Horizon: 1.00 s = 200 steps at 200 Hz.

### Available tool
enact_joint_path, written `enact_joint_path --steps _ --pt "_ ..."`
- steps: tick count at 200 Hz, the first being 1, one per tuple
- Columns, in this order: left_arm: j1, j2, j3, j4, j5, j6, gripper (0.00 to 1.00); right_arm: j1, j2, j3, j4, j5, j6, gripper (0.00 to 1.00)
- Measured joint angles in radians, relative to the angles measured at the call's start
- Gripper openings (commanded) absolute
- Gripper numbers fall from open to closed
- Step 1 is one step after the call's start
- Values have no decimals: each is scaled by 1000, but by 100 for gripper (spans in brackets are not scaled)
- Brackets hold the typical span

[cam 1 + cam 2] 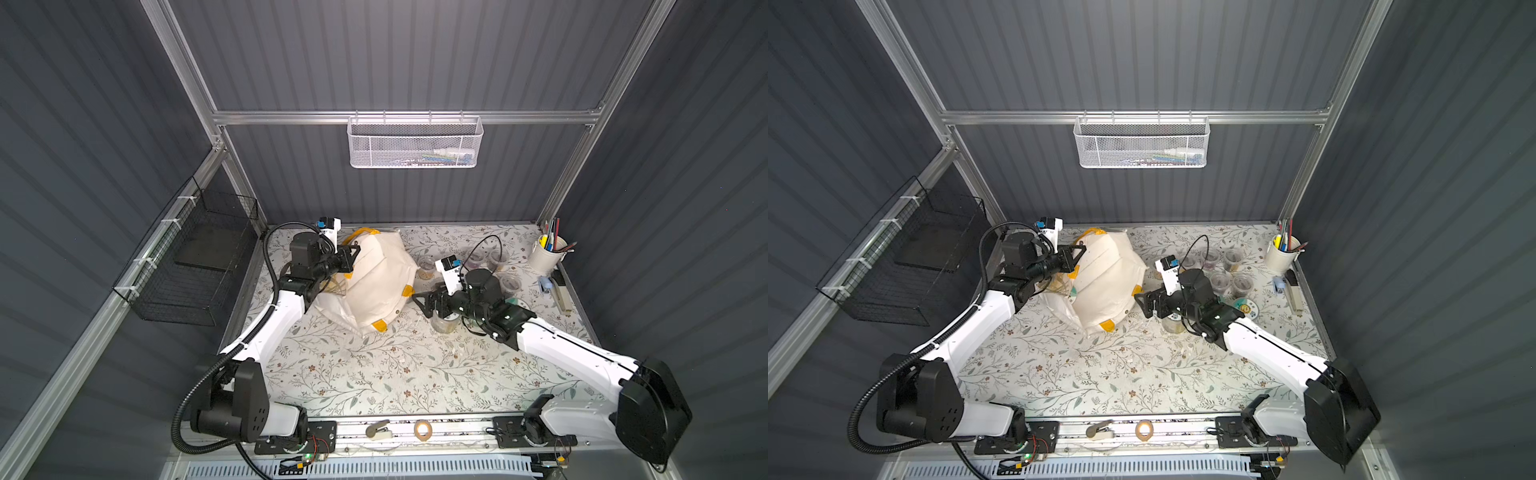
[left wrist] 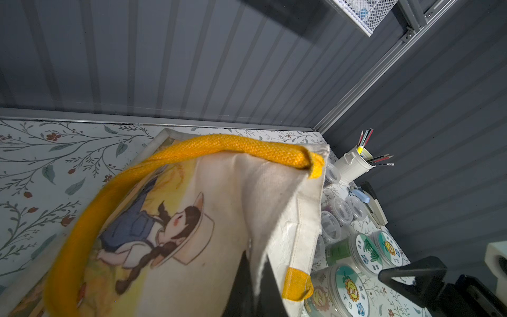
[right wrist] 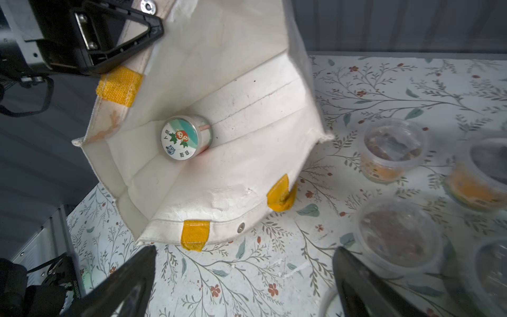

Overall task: Take out the seed jars from the canvas bag
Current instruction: Pick up the seed jar from the canvas bag.

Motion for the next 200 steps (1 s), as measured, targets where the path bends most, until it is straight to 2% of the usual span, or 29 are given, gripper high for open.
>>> enact_joint_path --steps 53,88,151,200 --pt "0 0 0 1 3 1 0 87 289 256 10 -106 -12 99" --pt "0 -3 0 -3 3 8 0 100 436 362 15 -149 -13 98" --pt "16 -21 -33 18 51 19 0 120 638 558 -6 -158 -9 99" --pt "35 -27 -62 68 134 8 0 154 728 633 -35 -154 -7 99"
